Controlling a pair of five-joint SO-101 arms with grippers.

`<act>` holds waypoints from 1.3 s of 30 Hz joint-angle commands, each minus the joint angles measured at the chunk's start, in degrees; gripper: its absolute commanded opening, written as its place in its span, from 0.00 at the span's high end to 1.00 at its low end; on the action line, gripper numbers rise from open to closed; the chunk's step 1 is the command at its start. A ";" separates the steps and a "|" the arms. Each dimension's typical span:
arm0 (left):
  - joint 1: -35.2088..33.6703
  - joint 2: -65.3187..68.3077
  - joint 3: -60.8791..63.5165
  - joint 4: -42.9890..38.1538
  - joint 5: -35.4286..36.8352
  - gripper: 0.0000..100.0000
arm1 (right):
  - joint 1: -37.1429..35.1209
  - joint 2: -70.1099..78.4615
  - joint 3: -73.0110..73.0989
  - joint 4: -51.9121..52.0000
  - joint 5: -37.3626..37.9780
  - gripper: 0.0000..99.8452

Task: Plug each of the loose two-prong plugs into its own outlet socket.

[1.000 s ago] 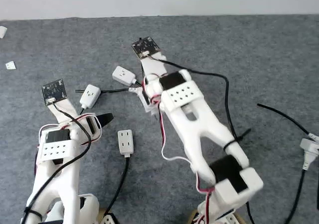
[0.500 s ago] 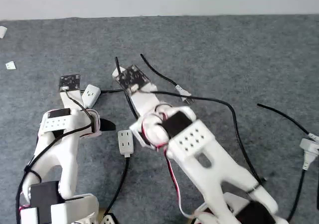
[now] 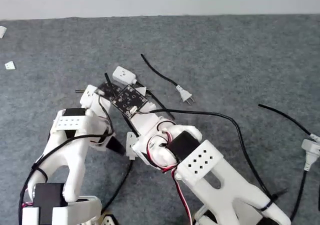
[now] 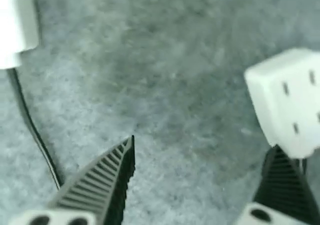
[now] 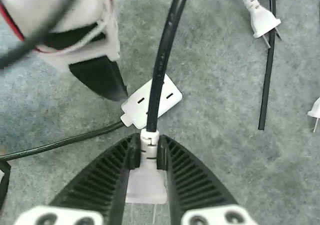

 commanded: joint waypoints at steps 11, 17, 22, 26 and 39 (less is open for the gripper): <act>0.79 -0.62 -1.10 4.04 -9.05 0.62 | 0.04 -1.54 -0.70 -1.01 1.85 0.99; 3.52 -15.65 11.30 -0.44 -10.29 0.62 | 0.13 -1.54 -0.70 -1.27 1.85 0.99; 7.03 -31.12 20.79 -0.62 -10.02 0.62 | 0.13 -1.54 -0.70 -1.80 1.58 0.99; 8.09 -32.53 21.85 0.26 -9.93 0.62 | 0.13 -1.54 -0.70 -1.98 1.49 0.99; 8.00 -32.00 22.90 -4.75 -7.30 0.62 | 4.44 -1.54 1.85 -9.80 -4.48 0.99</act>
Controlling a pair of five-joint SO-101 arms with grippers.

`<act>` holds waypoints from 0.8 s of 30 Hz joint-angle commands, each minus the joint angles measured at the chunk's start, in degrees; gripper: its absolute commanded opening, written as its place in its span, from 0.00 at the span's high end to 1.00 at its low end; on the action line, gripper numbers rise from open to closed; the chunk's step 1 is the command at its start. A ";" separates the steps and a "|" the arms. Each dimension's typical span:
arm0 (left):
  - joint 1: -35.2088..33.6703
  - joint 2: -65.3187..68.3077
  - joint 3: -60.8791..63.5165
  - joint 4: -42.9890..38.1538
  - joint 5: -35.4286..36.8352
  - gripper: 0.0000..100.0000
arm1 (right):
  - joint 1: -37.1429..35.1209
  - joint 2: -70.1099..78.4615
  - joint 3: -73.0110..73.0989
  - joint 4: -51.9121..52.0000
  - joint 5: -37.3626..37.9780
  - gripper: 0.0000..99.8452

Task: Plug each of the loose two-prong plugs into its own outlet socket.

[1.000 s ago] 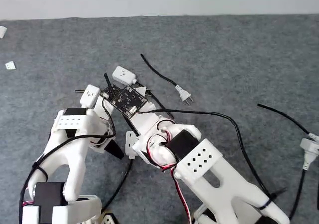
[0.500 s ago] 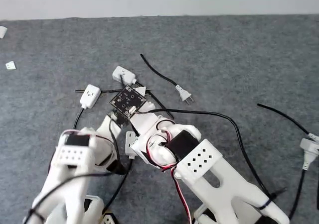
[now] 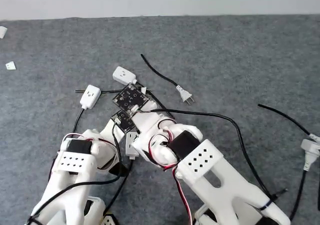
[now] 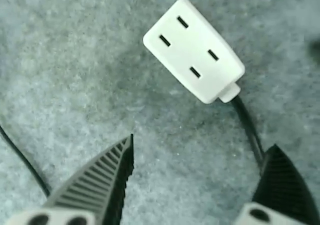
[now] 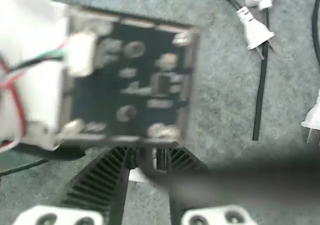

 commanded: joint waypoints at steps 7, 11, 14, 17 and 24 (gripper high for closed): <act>-7.38 -1.67 -0.48 -15.74 24.35 0.62 | 6.02 -1.54 5.10 -17.36 -20.57 0.99; -11.43 -5.71 -1.01 -17.41 37.89 0.62 | 5.67 -1.45 10.11 -26.86 -22.77 0.99; -14.33 -9.58 0.13 -18.90 44.48 0.62 | 5.41 -1.45 11.52 -29.58 -22.95 0.99; -16.09 -13.45 2.59 -21.89 47.82 0.62 | 5.49 -0.57 11.69 -31.16 -22.95 0.99; -16.62 -22.24 7.34 -23.65 50.55 0.62 | 5.41 10.24 8.79 -35.12 -22.86 0.99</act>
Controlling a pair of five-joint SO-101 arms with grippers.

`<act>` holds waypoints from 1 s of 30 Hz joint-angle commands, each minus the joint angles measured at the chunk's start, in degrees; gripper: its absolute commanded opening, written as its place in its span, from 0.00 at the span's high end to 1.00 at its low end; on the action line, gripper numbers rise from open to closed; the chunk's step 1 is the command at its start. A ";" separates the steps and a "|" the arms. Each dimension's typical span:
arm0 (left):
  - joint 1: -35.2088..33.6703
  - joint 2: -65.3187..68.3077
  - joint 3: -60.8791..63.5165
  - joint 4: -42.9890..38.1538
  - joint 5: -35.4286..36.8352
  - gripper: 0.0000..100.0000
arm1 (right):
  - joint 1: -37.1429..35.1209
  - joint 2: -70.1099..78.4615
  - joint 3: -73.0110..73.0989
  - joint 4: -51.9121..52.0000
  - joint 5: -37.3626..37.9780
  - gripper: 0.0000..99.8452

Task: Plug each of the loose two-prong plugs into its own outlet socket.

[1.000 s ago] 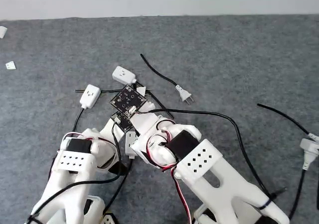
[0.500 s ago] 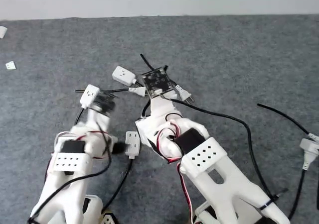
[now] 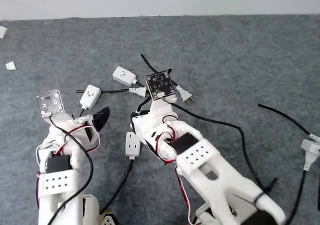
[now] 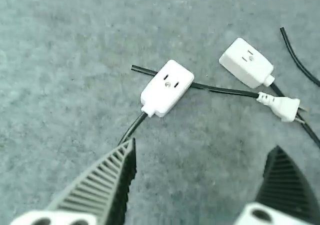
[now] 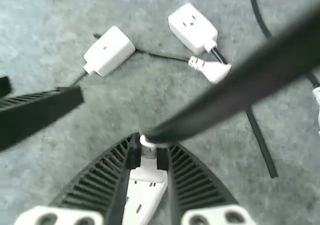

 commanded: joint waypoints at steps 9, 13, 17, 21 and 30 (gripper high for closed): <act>-0.44 -5.71 1.10 -1.49 0.97 0.62 | -1.63 6.99 -5.80 -1.63 -0.53 0.99; -0.44 -5.71 1.10 -1.49 0.97 0.62 | -3.03 7.34 -6.68 -1.63 -0.53 0.99; -0.44 -5.71 1.10 -1.49 0.88 0.62 | -2.86 7.52 -6.77 -1.71 -0.53 0.99; -0.44 -5.71 1.10 -1.49 0.79 0.62 | -2.77 7.60 -6.77 -2.24 -0.44 0.99; -0.44 -5.71 1.10 -1.49 0.70 0.62 | -2.77 7.69 -6.77 -3.82 -0.44 0.99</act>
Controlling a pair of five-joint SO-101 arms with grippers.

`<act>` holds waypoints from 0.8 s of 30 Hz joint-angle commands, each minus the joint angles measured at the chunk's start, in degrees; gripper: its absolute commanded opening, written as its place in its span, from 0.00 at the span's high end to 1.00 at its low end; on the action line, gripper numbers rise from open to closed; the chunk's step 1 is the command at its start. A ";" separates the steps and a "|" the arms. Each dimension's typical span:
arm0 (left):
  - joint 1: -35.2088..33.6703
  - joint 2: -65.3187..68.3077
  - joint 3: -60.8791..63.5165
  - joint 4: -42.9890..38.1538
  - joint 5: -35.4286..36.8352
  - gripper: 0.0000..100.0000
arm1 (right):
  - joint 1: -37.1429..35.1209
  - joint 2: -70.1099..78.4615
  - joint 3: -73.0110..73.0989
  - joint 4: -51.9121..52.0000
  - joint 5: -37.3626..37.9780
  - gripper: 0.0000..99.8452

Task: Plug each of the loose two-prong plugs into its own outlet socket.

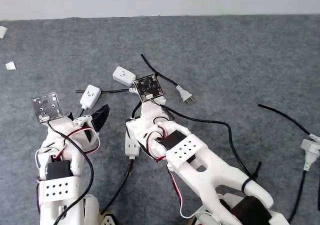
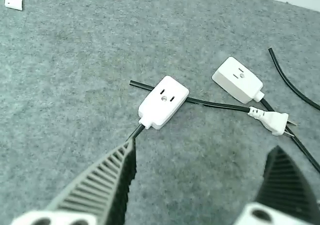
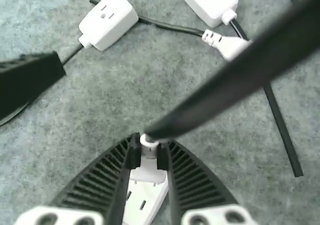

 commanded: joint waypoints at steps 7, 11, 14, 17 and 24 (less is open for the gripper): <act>-0.44 -0.97 -0.48 -1.05 0.18 0.62 | 0.57 0.13 -4.13 -2.15 -0.35 0.99; -0.26 -0.97 -0.57 -0.26 0.09 0.62 | 0.66 4.00 -5.63 -2.86 0.09 0.99; -0.35 -0.97 -0.57 -0.26 0.09 0.62 | 0.66 7.60 -7.82 -2.42 0.79 0.99; -0.35 -0.97 -0.57 -0.26 0.09 0.62 | 0.66 7.52 -8.09 -2.33 0.79 0.99; -0.35 -0.97 -0.57 -0.26 0.09 0.62 | 2.68 6.55 -8.00 -0.84 0.79 0.99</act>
